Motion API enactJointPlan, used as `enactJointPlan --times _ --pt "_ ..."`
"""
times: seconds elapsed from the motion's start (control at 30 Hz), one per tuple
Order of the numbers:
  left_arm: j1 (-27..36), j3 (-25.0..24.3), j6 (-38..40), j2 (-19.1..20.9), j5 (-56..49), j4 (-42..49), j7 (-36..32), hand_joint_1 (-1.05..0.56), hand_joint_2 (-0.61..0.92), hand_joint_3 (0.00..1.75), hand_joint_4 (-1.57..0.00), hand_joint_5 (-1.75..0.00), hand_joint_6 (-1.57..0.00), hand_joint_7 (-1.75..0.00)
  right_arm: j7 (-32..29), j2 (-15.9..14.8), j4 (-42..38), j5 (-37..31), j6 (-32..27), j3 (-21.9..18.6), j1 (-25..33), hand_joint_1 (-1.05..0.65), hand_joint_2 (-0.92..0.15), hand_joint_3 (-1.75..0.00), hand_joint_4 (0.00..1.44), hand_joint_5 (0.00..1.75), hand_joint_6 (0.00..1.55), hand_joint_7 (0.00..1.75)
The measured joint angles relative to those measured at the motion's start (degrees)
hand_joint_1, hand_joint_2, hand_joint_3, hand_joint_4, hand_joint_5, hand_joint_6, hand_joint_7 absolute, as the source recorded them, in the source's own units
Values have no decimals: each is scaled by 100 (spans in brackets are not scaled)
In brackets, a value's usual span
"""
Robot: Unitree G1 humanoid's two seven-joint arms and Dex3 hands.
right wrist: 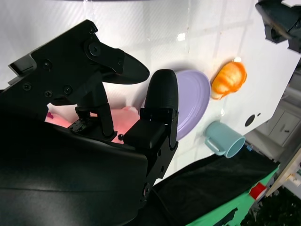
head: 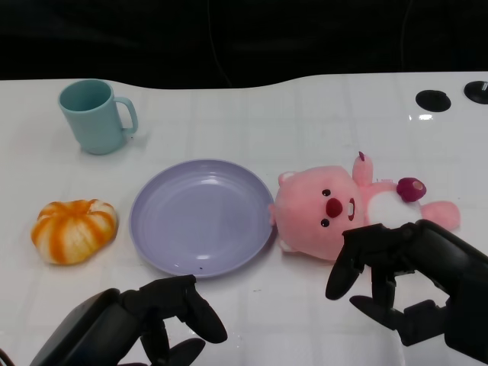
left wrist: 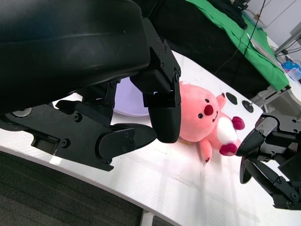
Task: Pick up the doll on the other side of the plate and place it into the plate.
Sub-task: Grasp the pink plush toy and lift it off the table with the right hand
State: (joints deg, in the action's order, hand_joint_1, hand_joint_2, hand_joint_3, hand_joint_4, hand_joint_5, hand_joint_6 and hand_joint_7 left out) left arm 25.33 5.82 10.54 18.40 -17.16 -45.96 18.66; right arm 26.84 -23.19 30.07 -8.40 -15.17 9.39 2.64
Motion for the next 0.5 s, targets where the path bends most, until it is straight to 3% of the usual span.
enactJointPlan --times 0.17,0.27,0.5 --pt "-1 -1 0 0 0 0 0 -24 83 62 -57 -169 -63 -109 -349 96 46 -319 -117 2 6 -24 -80 -38 53 100 44 58" --pt "-1 -4 0 1 1 0 0 -24 83 62 -57 -169 -63 -109 -491 175 196 -499 -455 8 4 -32 -90 -16 37 96 32 49" --pt "0 -10 1 7 0 0 2 -24 83 63 -57 -172 -62 -109 -640 171 346 -1229 -1018 100 -73 -51 -92 -8 12 86 13 35"
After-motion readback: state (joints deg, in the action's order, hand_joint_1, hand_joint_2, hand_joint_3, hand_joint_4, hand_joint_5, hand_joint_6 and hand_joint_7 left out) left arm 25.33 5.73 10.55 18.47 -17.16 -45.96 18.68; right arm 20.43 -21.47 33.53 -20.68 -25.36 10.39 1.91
